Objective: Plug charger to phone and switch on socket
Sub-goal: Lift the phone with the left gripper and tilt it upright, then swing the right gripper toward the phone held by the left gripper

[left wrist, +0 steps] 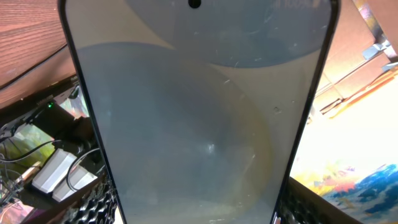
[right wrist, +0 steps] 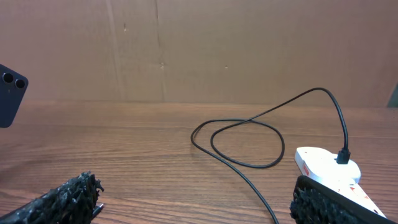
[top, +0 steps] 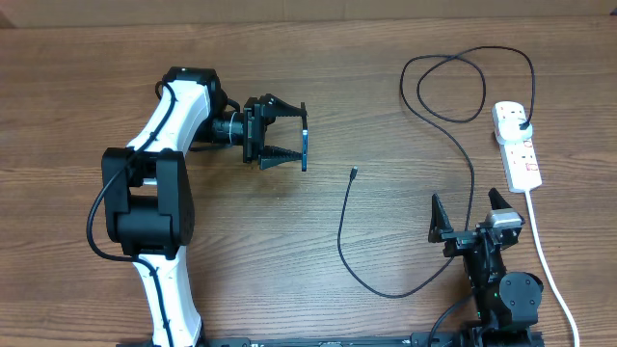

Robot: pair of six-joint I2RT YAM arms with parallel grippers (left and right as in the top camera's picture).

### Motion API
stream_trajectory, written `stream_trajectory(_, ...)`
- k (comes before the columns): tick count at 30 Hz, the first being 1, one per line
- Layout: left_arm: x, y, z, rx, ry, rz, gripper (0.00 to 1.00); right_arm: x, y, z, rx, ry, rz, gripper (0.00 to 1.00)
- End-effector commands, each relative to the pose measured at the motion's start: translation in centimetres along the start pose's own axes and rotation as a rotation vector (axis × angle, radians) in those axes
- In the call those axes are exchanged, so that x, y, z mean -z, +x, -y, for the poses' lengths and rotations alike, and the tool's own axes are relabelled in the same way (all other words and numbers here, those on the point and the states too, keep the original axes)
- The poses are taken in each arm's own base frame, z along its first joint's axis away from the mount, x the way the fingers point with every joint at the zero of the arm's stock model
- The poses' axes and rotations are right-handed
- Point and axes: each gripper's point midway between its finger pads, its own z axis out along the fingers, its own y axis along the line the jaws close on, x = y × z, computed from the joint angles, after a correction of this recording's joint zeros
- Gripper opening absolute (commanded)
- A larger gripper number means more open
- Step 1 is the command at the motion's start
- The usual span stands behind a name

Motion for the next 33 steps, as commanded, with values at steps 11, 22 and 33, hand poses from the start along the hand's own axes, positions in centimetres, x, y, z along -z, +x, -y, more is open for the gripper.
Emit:
stream_trajectory(11,0.3,0.2,1.4,-0.059,0.052,-0.006,0.58,0.0,0.1,-0.1,0.004,-0.003,0.005,1.0)
stream_trajectory(22,0.3,0.4,1.3,-0.034,0.052,-0.006,0.58,0.0,0.1,-0.1,0.004,-0.003,0.005,1.0)
stream_trajectory(33,0.3,0.7,1.3,-0.062,0.052,-0.005,0.58,3.7,-0.2,-10.7,-0.635,-0.649,-0.207,1.0)
